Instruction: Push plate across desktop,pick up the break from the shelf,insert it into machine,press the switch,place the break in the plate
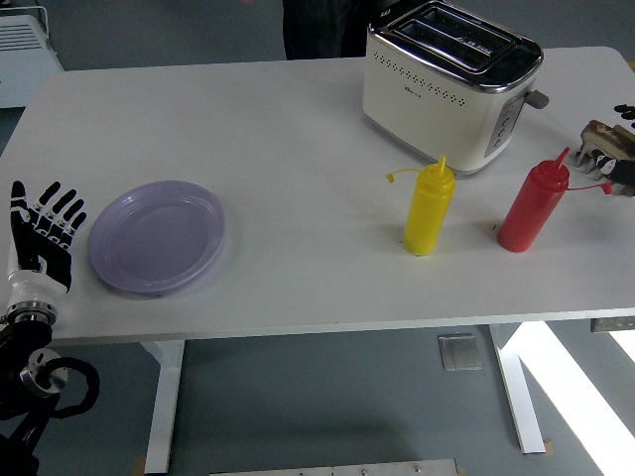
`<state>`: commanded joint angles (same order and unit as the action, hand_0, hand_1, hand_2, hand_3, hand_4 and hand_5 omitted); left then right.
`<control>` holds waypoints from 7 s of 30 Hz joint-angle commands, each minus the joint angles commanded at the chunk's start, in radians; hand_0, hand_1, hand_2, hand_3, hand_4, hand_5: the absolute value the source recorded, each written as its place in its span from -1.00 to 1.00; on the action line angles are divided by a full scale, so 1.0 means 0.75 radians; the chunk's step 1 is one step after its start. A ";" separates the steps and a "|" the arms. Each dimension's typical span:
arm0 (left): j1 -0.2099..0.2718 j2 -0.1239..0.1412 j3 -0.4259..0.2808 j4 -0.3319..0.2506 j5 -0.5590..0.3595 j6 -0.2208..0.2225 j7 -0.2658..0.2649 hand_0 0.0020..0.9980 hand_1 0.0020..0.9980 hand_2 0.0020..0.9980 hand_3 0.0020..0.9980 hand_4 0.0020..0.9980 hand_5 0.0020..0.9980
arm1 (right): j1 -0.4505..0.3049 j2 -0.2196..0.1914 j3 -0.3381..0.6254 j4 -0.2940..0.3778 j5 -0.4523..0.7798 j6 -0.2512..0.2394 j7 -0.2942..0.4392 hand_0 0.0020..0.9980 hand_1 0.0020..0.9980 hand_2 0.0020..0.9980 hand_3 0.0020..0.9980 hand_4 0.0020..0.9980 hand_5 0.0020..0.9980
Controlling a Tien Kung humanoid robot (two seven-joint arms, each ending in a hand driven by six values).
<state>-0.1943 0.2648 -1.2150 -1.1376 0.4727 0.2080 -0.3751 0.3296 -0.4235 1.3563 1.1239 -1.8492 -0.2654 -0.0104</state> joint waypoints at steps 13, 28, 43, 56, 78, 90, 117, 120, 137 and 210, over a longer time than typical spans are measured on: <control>-0.015 -0.005 0.081 -0.017 -0.016 -0.004 0.004 0.72 0.56 0.44 0.51 0.57 0.85 | 0.048 0.003 -0.057 -0.098 -0.006 -0.051 0.008 0.44 0.27 0.27 0.39 0.48 -0.74; -0.042 -0.015 0.205 -0.043 -0.040 -0.008 0.008 0.71 0.56 0.43 0.50 0.57 0.85 | 0.058 0.004 -0.082 -0.111 0.006 -0.104 0.013 0.33 0.17 0.08 -0.02 0.32 -0.73; -0.056 -0.016 0.250 -0.074 -0.065 -0.013 0.011 0.70 0.56 0.43 0.50 0.57 0.86 | 0.068 0.007 -0.084 -0.137 -0.025 -0.113 0.007 0.33 0.18 0.11 0.01 0.30 -0.78; -0.075 -0.022 0.293 -0.096 -0.105 -0.023 0.018 0.70 0.56 0.43 0.50 0.56 0.89 | 0.072 0.003 -0.095 -0.142 -0.018 -0.147 0.001 0.22 0.14 0.10 -0.01 -0.47 -1.00; -0.127 -0.016 0.442 -0.143 -0.175 -0.041 0.050 0.67 0.55 0.43 0.50 0.52 0.97 | 0.089 -0.012 -0.076 -0.079 0.001 -0.201 0.014 0.20 0.14 0.09 -0.07 -0.74 -1.00; -0.148 -0.018 0.474 -0.142 -0.184 -0.041 0.053 0.67 0.55 0.43 0.51 0.51 0.98 | 0.099 -0.025 -0.048 0.032 0.024 -0.231 -0.021 0.18 0.13 0.08 -0.13 -0.74 -1.00; -0.183 -0.018 0.525 -0.146 -0.180 -0.034 0.091 0.67 0.55 0.43 0.51 0.49 0.98 | 0.133 -0.085 -0.081 0.532 0.231 -0.252 -0.166 0.12 0.12 0.07 -0.17 -0.77 -1.00; -0.185 -0.019 0.517 -0.141 -0.183 -0.025 0.078 0.67 0.55 0.43 0.51 0.49 0.98 | 0.144 -0.092 -0.094 0.556 0.247 -0.253 -0.169 0.12 0.12 0.07 -0.17 -0.77 -1.00; -0.063 0.038 0.198 -0.282 -0.118 0.012 0.052 0.67 0.55 0.43 0.51 0.49 0.97 | 0.359 -0.148 -0.281 0.641 0.393 -0.227 -0.227 0.10 0.11 0.07 -0.18 -0.79 -1.00; 0.116 0.097 -0.201 -0.475 -0.100 0.012 0.067 0.68 0.55 0.43 0.50 0.49 0.92 | 1.045 0.324 -0.861 -0.268 0.565 -0.438 -0.680 0.09 0.17 0.20 0.08 -0.61 -1.00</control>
<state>-0.1071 0.3378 -1.3657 -1.4939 0.3977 0.2167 -0.3245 1.1130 -0.1808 0.7106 0.9227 -1.4251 -0.5936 -0.5203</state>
